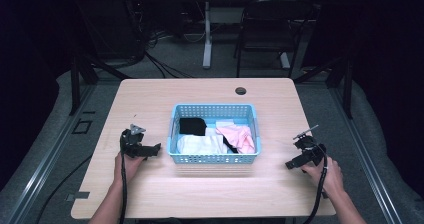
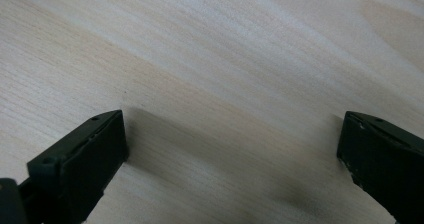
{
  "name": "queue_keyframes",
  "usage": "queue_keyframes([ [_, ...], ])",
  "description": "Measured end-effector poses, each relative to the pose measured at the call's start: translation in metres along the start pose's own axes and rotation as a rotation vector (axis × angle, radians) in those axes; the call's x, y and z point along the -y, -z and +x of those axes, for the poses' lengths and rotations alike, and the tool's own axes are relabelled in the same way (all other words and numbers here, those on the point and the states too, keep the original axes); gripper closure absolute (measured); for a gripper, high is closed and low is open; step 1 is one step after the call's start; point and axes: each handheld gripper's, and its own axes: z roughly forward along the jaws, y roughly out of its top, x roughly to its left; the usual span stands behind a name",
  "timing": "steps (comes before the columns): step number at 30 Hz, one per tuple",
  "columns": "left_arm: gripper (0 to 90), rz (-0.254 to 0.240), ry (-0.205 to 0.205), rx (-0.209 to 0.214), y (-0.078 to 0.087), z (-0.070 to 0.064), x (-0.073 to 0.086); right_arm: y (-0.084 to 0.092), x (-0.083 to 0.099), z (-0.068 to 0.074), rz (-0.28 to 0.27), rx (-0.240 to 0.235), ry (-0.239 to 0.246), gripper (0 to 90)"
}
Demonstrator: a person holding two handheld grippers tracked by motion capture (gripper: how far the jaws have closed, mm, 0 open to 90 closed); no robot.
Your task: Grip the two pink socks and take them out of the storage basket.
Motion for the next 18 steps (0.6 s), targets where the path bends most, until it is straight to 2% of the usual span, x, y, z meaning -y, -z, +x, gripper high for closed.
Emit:
queue_keyframes([
  [13,0.5,-0.001,0.0,0.001,0.0,0.0,0.0,-0.0003,0.0014,0.0003,-0.012,0.01,-0.002,0.0],
  [17,0.5,0.002,0.002,-0.003,0.0003,-0.0004,0.0001,0.0,-0.0004,0.001,0.012,0.006,-0.009,0.0],
  [18,0.5,0.001,0.003,-0.002,0.0002,-0.0004,0.0001,0.0002,-0.0019,0.0026,0.031,0.01,0.005,0.0],
])
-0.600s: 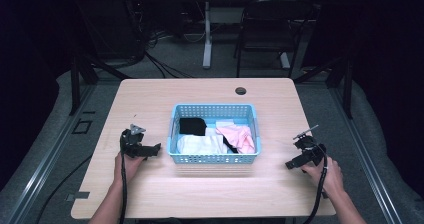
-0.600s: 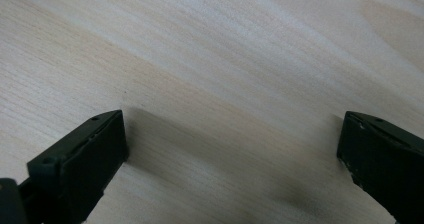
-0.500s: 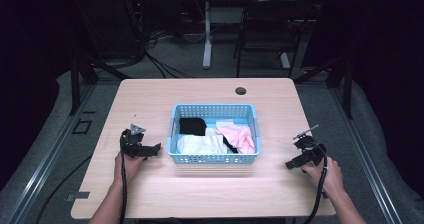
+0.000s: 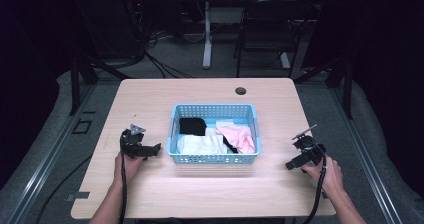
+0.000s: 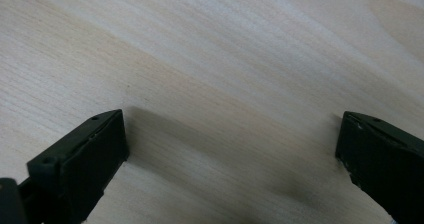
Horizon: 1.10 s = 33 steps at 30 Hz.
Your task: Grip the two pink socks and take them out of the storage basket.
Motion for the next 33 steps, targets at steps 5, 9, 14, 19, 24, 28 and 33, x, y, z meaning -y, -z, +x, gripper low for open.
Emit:
queue_keyframes([
  [5,0.4,0.005,-0.006,0.004,0.0,0.0,-0.001,0.0,-0.001,0.006,-0.014,-0.003,0.011,0.0],
  [9,0.4,0.003,-0.015,0.01,-0.001,0.0,-0.001,0.008,-0.004,0.007,0.01,0.01,0.046,0.0],
  [14,0.4,0.002,-0.016,0.014,-0.002,0.0,-0.002,0.018,-0.007,0.009,-0.019,-0.012,0.045,0.0],
  [19,0.5,0.002,-0.016,0.014,-0.002,0.0,-0.002,0.029,-0.011,0.016,-0.066,-0.02,0.048,0.0],
  [24,0.5,0.003,-0.016,0.014,-0.002,0.0,-0.002,0.049,-0.019,0.026,-0.099,-0.045,0.08,0.0],
  [28,0.5,0.002,-0.016,0.013,-0.002,0.0,-0.002,0.06,-0.025,0.034,-0.127,-0.059,0.097,0.0],
  [33,0.5,0.002,-0.016,0.013,-0.002,0.0,-0.002,0.075,-0.031,0.043,-0.155,-0.07,0.119,0.2],
])
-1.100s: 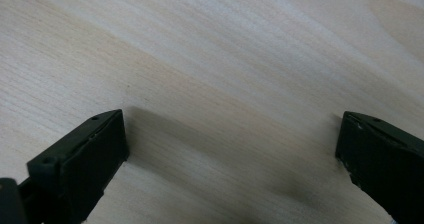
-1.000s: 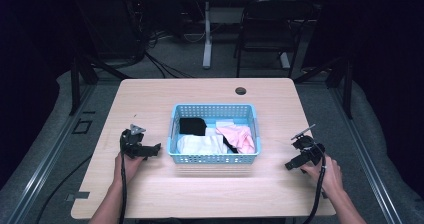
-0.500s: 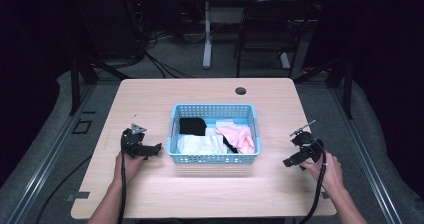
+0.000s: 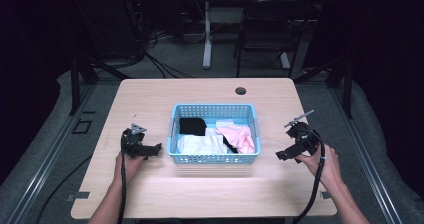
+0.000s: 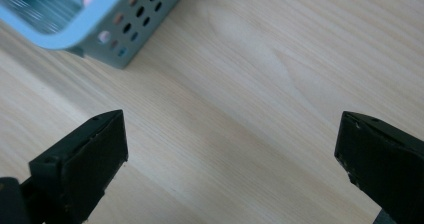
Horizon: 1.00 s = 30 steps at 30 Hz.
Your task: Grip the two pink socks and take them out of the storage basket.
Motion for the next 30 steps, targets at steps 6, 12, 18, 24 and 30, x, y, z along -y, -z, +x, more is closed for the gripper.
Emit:
queue_keyframes([
  [6,0.5,0.0,0.0,0.0,0.0,0.0,0.0,0.012,-0.015,0.011,-0.013,-0.008,0.038,0.3],
  [12,0.5,0.001,-0.001,0.0,0.0,0.0,0.0,0.017,-0.034,0.025,-0.035,-0.035,0.069,0.3],
  [18,0.5,0.0,0.001,0.0,0.0,0.0,0.0,0.019,-0.056,0.039,-0.05,-0.051,0.111,0.2],
  [24,0.5,0.0,0.001,0.0,0.0,0.0,0.0,0.017,-0.079,0.054,-0.066,-0.098,0.148,0.3],
  [30,0.5,0.001,-0.001,0.0,0.0,0.0,0.0,0.001,-0.104,0.072,-0.041,-0.119,0.195,0.6],
])
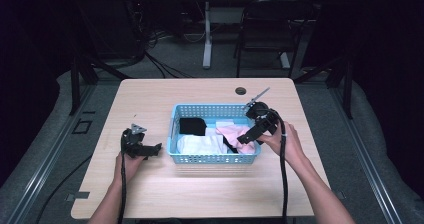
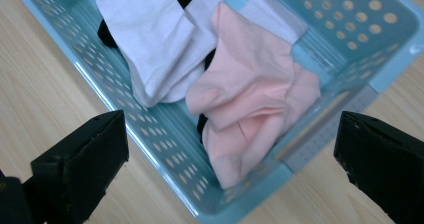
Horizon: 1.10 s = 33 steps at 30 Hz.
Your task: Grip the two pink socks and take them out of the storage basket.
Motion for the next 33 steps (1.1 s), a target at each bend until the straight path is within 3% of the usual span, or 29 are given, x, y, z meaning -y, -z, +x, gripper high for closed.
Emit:
queue_keyframes([
  [9,0.5,0.0,0.001,0.0,0.0,0.0,0.0,-0.032,-0.018,-0.001,0.04,-0.008,-0.012,0.8],
  [12,0.5,0.0,0.001,0.0,0.0,0.0,0.0,-0.046,-0.023,-0.002,0.082,-0.007,-0.005,1.2],
  [16,0.5,-0.001,0.001,0.0,0.0,0.0,0.0,-0.055,-0.026,-0.002,0.089,-0.007,-0.011,3.6],
  [20,0.5,-0.001,0.001,0.0,0.0,0.0,0.0,-0.068,-0.031,-0.002,0.13,0.006,-0.006,7.8],
  [26,0.5,0.0,0.0,0.0,0.0,0.0,0.0,-0.08,-0.032,-0.002,0.172,0.036,-0.016,12.6],
  [29,0.5,0.0,0.001,0.0,0.0,0.0,0.0,-0.089,-0.034,-0.003,0.221,0.073,-0.004,14.9],
  [33,0.5,-0.001,0.001,0.0,0.0,0.0,0.0,-0.098,-0.034,-0.004,0.223,0.11,-0.004,28.5],
])
